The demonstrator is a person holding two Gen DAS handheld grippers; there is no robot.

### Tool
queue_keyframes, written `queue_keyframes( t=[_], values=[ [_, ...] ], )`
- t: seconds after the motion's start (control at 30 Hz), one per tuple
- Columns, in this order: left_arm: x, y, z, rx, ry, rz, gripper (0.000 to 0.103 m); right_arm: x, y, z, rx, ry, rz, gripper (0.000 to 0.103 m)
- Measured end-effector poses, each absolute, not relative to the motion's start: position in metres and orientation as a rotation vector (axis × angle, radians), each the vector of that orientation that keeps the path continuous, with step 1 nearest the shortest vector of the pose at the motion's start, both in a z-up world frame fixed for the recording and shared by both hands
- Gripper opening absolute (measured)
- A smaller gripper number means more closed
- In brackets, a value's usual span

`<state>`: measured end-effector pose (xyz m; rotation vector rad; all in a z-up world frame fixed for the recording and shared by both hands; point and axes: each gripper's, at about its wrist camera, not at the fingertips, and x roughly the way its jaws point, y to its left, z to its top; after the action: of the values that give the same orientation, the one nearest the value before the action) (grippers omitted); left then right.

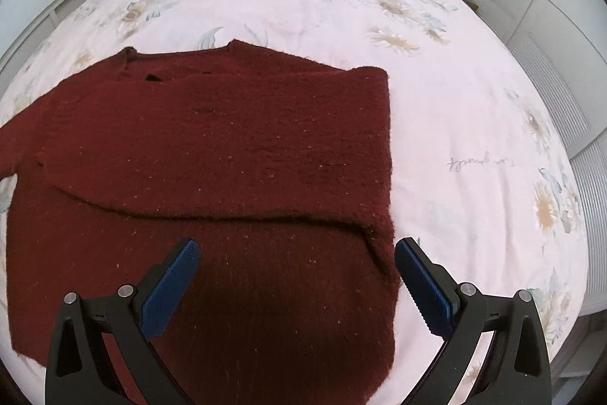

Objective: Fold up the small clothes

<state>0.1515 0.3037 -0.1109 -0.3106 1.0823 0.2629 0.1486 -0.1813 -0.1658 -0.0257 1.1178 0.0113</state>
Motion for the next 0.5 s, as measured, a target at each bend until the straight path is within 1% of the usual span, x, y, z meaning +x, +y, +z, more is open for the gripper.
queue_keyframes(
  t=[0.13, 0.23, 0.4, 0.5],
  values=[
    [0.144, 0.372, -0.131, -0.529, 1.104, 0.417, 0.102, 0.151, -0.182, -0.165, -0.020, 1.128, -0.014, 0.102],
    [0.144, 0.401, -0.140, -0.642, 1.133, 0.481, 0.102, 0.152, -0.182, -0.165, -0.013, 1.136, -0.005, 0.102],
    [0.145, 0.439, -0.158, -0.759, 1.158, 0.573, 0.102, 0.152, -0.180, -0.166, -0.026, 1.146, -0.002, 0.102],
    [0.145, 0.447, -0.167, -0.800, 1.186, 0.572, 0.101, 0.153, -0.178, -0.168, -0.028, 1.156, -0.005, 0.102]
  ],
)
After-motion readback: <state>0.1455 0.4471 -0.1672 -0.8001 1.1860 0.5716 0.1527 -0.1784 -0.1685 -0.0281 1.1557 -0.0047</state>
